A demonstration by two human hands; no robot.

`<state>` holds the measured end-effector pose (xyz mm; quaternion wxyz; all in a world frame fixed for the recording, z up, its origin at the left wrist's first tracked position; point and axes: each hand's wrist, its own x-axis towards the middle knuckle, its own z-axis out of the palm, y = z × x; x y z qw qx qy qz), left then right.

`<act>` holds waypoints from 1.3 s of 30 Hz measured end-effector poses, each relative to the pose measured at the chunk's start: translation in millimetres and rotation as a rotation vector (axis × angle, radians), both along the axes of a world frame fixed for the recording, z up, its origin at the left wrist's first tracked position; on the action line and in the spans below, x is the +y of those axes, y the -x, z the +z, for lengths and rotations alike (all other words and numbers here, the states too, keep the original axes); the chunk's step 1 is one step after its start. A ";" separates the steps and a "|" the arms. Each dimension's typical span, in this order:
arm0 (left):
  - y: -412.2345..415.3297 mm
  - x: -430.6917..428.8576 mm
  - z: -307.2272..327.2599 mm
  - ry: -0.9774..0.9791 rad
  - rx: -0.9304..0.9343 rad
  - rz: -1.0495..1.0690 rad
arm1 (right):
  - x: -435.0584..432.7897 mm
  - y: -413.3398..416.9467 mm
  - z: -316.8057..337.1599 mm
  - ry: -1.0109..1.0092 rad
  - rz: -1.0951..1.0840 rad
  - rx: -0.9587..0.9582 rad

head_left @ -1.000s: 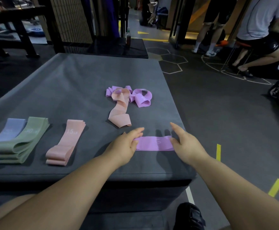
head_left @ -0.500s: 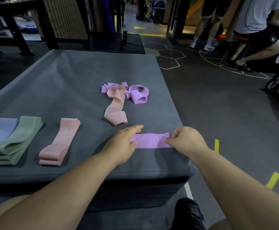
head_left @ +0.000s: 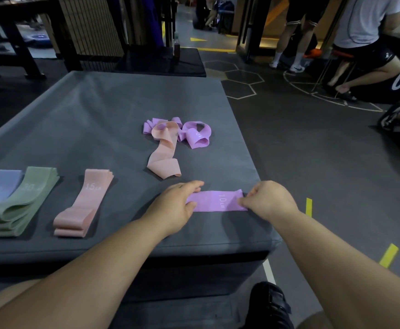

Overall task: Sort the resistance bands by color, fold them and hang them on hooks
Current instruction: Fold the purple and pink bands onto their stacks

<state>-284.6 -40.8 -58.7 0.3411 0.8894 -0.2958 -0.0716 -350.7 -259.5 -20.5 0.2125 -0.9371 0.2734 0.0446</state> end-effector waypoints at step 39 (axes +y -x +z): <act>-10.9 19.7 26.7 0.085 0.320 0.221 | -5.3 -11.2 11.5 -0.735 -0.189 -0.193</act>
